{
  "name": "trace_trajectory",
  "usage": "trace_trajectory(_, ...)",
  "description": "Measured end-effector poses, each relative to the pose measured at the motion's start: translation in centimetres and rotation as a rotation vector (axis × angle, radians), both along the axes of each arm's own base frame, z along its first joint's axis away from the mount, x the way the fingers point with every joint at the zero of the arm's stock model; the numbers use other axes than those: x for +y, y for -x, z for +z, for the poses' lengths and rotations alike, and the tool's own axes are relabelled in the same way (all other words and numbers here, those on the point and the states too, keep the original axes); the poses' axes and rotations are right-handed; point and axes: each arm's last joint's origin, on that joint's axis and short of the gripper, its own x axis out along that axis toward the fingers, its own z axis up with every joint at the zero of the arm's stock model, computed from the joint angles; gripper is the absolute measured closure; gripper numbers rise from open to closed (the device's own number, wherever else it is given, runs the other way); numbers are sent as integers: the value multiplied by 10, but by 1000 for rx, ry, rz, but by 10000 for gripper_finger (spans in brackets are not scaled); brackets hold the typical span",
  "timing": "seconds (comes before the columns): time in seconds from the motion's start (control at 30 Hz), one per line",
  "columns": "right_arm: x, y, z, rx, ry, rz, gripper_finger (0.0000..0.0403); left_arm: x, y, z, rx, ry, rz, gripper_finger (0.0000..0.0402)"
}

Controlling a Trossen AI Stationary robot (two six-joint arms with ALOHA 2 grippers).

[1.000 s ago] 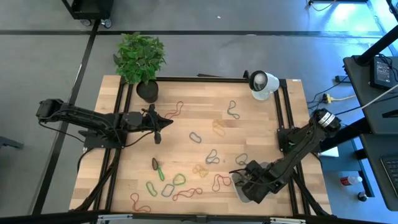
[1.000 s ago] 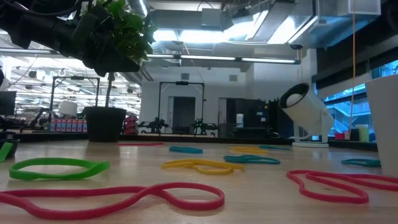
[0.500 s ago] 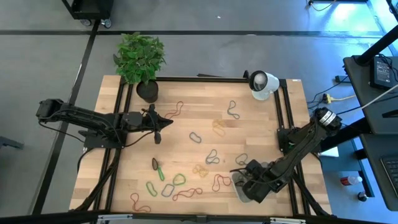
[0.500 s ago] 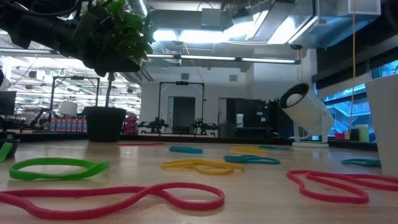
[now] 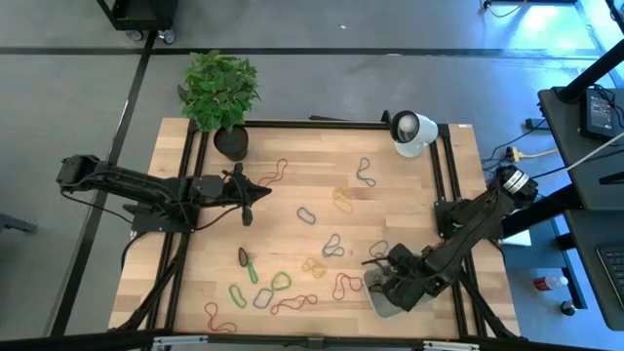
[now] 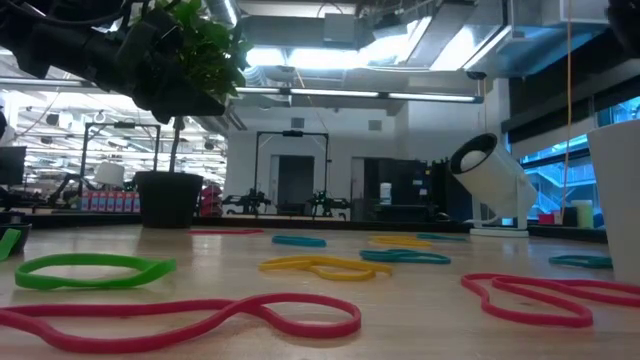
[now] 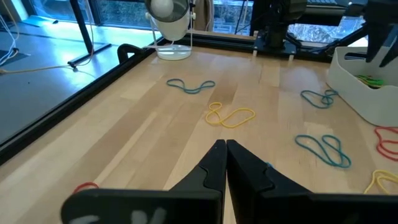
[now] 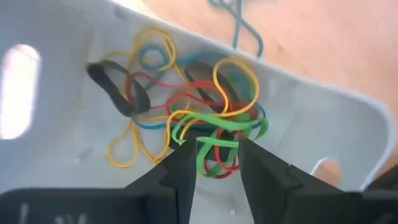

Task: Pick and place rubber bands into bin
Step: Put the yellow rubber band into the white bin

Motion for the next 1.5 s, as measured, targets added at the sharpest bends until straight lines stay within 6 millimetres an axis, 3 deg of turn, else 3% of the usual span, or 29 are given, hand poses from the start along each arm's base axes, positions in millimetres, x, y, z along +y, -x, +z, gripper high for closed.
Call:
trace_trajectory(0.27, -49, -25, 21, -118, 73, 91, 291, 0, 0, 0, 0, 0, 1, 393)
trace_trajectory(0.5, -119, -66, 18, -141, 127, 210, 293, 0, 0, 0, 0, -1, 2, 393)
trace_trajectory(0.77, -196, -108, 25, -406, 250, 331, 293, 0, 0, 0, 6, -16, -2, 393)
trace_trajectory(0.9, -222, -125, 16, -456, 321, 374, 293, 0, 0, 0, 8, -17, -2, 393)
trace_trajectory(1.03, -237, -139, -10, -417, 339, 398, 293, 0, 0, -1, 13, -17, -2, 393)
trace_trajectory(1.3, -258, -147, -65, -245, 292, 380, 293, 0, 0, -1, 16, -17, -2, 393)
trace_trajectory(1.5, -265, -149, -82, -238, 194, 370, 292, 0, 1, -2, 21, -11, 0, 393)
